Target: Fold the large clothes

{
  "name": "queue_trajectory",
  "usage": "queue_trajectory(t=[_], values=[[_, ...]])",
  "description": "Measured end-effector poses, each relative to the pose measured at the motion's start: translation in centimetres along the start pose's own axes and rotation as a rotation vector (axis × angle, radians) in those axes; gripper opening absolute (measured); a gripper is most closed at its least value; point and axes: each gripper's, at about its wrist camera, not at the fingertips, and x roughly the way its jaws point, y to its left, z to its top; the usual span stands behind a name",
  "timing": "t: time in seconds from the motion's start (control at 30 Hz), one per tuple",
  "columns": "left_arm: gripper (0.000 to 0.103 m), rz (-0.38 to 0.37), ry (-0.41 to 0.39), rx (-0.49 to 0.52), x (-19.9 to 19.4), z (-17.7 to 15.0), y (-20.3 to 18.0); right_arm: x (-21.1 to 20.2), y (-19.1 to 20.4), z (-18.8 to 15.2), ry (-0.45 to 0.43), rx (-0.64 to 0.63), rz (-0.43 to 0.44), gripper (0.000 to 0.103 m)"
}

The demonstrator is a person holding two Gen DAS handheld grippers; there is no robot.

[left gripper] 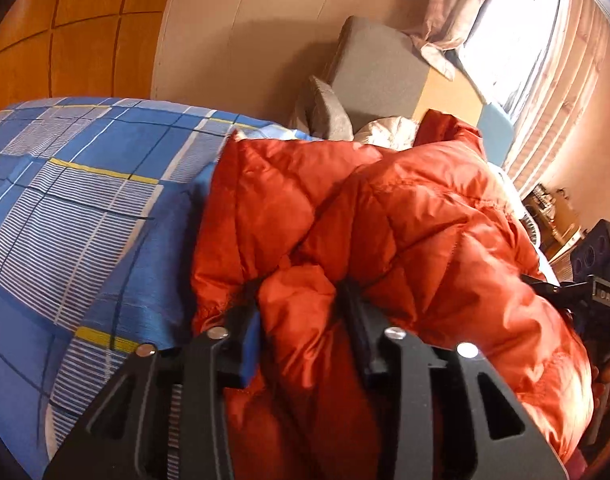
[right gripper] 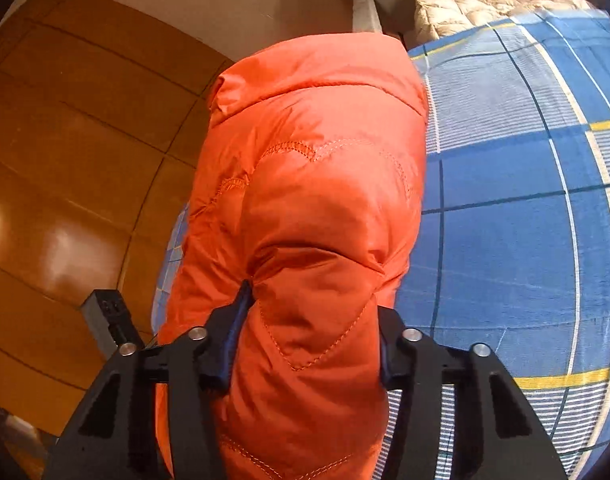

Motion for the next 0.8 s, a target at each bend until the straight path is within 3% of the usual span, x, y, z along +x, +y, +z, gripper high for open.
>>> queue_trajectory(t=[0.2,0.4,0.63,0.8], values=[[0.022,-0.071,-0.008,-0.003,-0.9,0.6,-2.1,-3.9,2.6,0.4,-0.076,-0.094,0.03,0.03],[0.02,-0.164,-0.027,0.065,-1.3,1.9,-8.9,-11.1,2.8,0.5,-0.172,-0.156,0.031,0.028],[0.02,-0.231,0.03,0.164,1.6,1.3,-18.2,-18.8,-2.2,0.1,-0.253,-0.135,-0.069,0.028],[0.02,-0.23,0.097,0.213,4.7,-0.1,-23.1,-21.8,-6.9,-1.1,-0.26,-0.09,-0.181,0.028]])
